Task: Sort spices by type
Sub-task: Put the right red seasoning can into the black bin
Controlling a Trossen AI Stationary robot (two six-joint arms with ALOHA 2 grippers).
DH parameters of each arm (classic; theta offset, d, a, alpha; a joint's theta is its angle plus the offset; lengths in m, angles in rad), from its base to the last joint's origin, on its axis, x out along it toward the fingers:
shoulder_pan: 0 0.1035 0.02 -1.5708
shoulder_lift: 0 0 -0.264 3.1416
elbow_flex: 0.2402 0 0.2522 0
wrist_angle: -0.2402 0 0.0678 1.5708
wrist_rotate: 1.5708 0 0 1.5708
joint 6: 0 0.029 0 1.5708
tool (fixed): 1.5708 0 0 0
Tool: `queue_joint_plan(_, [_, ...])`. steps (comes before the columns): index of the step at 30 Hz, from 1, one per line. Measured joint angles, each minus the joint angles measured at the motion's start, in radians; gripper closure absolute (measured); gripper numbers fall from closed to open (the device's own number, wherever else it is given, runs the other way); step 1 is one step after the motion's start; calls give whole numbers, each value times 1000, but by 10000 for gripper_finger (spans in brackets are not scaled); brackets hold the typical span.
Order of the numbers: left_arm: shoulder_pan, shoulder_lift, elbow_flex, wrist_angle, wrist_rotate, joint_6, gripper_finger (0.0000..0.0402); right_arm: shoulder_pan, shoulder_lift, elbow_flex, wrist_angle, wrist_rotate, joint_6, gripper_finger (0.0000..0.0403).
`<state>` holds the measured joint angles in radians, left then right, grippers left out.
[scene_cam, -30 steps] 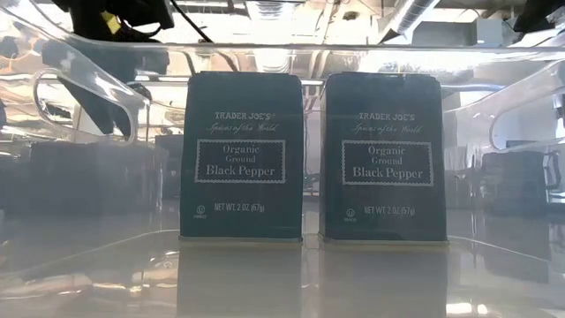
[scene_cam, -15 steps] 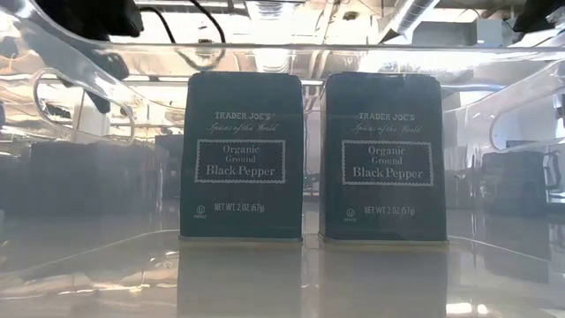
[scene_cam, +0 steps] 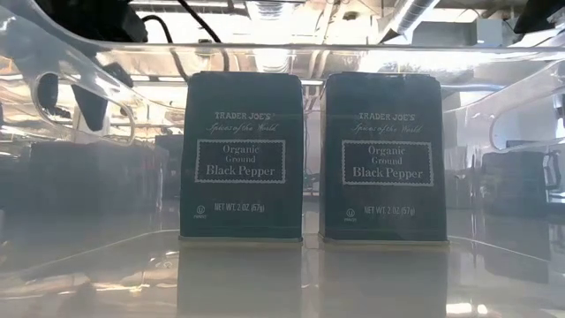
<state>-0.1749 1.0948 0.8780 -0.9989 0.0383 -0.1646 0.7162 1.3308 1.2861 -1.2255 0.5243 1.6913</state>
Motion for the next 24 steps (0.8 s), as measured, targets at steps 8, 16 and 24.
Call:
queue_joint_plan(8, [0,38,0,73,0,12,90,0,0,0,0,0,2,98])
queue_joint_plan(16, [0,37,-35,57,9,-22,90,0,0,0,0,0,2,98])
queue_joint_plan(24, [0,36,-89,90,15,-68,90,0,0,0,-1,0,-1,98])
